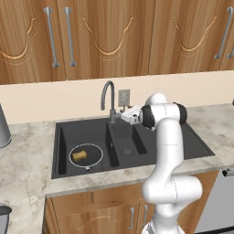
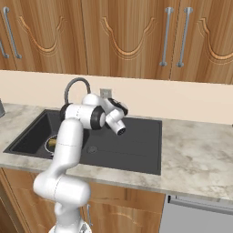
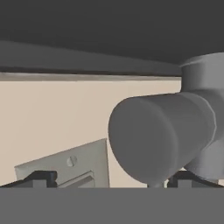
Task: Pick the pan and sponge and place them into the sink. Then turn on the water.
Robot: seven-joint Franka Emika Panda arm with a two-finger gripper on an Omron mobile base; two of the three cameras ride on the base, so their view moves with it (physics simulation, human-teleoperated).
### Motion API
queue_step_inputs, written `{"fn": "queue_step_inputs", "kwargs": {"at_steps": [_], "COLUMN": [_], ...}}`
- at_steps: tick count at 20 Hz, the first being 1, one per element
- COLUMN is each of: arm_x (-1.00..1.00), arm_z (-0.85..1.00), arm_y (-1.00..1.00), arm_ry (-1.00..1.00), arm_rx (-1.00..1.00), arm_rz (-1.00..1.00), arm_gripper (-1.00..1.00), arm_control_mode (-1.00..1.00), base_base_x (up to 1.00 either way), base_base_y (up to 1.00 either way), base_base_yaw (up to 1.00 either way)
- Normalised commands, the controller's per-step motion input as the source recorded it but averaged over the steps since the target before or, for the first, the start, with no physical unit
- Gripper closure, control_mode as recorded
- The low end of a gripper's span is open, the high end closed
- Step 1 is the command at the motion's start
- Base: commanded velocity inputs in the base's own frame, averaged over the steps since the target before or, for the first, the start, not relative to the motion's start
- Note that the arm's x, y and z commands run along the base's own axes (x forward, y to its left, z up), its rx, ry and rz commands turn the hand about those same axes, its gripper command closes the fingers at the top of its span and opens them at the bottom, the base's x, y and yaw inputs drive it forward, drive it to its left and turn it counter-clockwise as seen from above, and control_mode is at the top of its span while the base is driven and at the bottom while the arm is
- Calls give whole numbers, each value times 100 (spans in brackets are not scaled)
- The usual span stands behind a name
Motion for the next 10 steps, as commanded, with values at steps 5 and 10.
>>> {"fn": "queue_step_inputs", "kwargs": {"at_steps": [5,10], "arm_x": [34,3], "arm_z": [-1,4], "arm_y": [5,0], "arm_ry": [6,5], "arm_rx": [7,9], "arm_rz": [0,-5], "arm_gripper": [-100,-100], "arm_control_mode": [-100,-100], "base_base_x": [0,0], "base_base_y": [0,0], "base_base_yaw": [0,0]}}
